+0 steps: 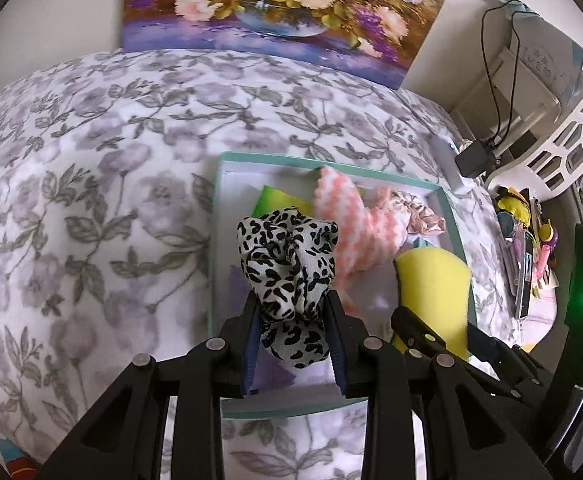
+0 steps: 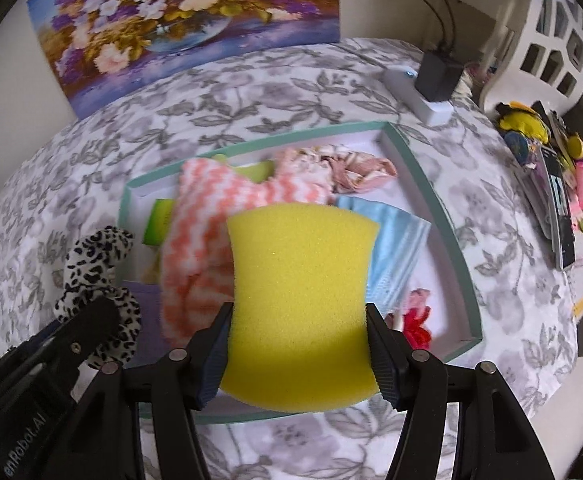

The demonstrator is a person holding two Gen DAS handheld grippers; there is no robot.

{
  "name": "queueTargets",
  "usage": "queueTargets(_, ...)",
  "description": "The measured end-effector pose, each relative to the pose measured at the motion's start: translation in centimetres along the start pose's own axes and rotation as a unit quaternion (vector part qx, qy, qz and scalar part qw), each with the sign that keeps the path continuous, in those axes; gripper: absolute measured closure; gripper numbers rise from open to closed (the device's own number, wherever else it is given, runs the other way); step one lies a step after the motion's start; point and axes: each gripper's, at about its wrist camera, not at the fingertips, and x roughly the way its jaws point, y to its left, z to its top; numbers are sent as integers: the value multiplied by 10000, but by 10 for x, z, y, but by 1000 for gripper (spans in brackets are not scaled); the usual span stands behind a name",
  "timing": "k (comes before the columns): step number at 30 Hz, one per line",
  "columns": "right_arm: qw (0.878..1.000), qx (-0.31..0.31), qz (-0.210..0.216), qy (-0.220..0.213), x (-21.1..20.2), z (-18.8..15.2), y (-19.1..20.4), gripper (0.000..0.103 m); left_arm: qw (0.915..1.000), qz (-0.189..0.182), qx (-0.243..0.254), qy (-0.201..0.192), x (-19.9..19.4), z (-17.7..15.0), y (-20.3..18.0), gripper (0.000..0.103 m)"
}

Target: Organize soft objects

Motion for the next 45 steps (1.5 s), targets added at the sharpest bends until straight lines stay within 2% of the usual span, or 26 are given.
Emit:
queueTargets(11,9998,69,74,144,10,1,-6,38,9994,-279,-161,154,13,4,2,69)
queueTargets(20,9998,87,119,119,7,1,-4,36,9992,-270,-290,112,5,8,10,58)
queueTargets(24,9998,115,105,129,7,2,-5,29,9991,-235,-345,79,1,11,15,42)
queueTargets(25,9998,117,103,131,7,2,-5,26,9991,-206,-355,69,1,11,16,41)
queueTargets(26,9998,120,103,126,7,2,-5,23,9992,-171,-360,58,0,12,17,40)
queueTargets(28,9998,143,83,114,7,2,-6,5,9993,-75,-374,40,-1,13,20,32)
queueTargets(30,9998,179,44,94,7,2,-7,0,9993,22,-379,32,-1,13,23,24)
queueTargets(32,9998,205,-5,60,7,2,-9,0,9991,207,-371,31,-1,14,27,19)
queueTargets(38,9997,211,-83,53,8,2,-8,0,9941,1034,-319,-45,2,12,40,18)
queueTargets(42,9997,206,-109,43,8,2,-8,0,9913,1277,-328,-26,2,12,48,18)
queueTargets(45,9997,187,-130,50,8,2,-8,0,9907,1325,-324,19,3,13,50,18)
